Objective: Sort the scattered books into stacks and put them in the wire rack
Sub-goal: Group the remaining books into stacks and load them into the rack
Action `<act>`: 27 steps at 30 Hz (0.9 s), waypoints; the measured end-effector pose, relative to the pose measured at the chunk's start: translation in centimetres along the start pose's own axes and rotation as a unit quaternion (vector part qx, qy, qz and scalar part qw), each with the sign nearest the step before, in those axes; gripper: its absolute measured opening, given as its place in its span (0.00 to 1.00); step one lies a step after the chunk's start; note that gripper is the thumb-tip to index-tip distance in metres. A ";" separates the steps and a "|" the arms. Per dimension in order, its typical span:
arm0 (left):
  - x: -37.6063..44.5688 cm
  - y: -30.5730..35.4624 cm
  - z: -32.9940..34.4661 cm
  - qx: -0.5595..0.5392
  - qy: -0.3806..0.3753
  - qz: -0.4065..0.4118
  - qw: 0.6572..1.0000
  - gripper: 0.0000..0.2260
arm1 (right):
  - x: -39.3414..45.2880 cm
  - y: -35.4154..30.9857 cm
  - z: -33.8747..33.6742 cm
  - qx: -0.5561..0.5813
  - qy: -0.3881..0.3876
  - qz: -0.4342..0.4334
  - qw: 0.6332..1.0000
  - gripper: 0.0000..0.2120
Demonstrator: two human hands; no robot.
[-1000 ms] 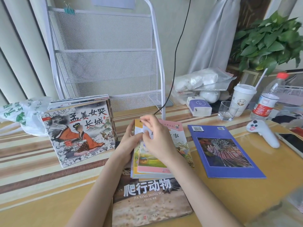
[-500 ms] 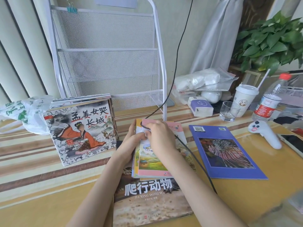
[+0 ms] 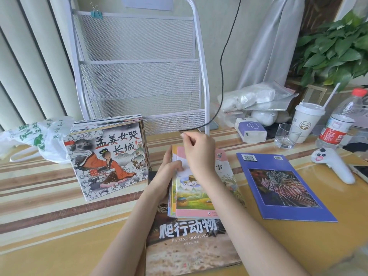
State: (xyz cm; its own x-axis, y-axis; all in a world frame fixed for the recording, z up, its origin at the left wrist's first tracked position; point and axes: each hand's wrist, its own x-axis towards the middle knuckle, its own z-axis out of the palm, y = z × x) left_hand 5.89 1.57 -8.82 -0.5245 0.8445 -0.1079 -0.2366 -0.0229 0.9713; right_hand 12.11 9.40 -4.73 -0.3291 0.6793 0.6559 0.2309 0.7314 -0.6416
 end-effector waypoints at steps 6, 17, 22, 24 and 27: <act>0.3 -0.2 0.2 0.034 -0.007 0.007 0.999 0.37 | 0.7 7.1 -5.8 -0.144 0.110 0.116 0.977 0.10; 0.3 -0.4 0.2 -0.027 0.040 0.021 0.999 0.39 | -2.5 9.8 -8.4 -0.117 -0.107 0.207 0.965 0.16; -0.2 0.9 1.2 -0.067 0.029 0.091 0.993 0.48 | -2.0 5.3 -8.5 0.183 -0.256 0.322 0.893 0.12; -0.6 1.7 1.8 -0.053 0.001 0.138 0.989 0.51 | -1.3 4.8 -8.9 0.224 -0.229 0.309 0.896 0.06; -1.3 3.6 2.7 -0.016 -0.026 0.210 0.977 0.51 | -0.5 4.6 -9.6 0.295 -0.140 0.284 0.901 0.05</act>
State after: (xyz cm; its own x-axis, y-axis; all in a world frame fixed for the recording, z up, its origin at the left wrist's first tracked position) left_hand 7.93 1.77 -4.64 -0.5394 0.7827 0.3106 -0.0358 -0.3898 0.9202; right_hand 22.09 12.97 -4.22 -0.5478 0.8326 0.0813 -0.0650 0.0545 -0.9964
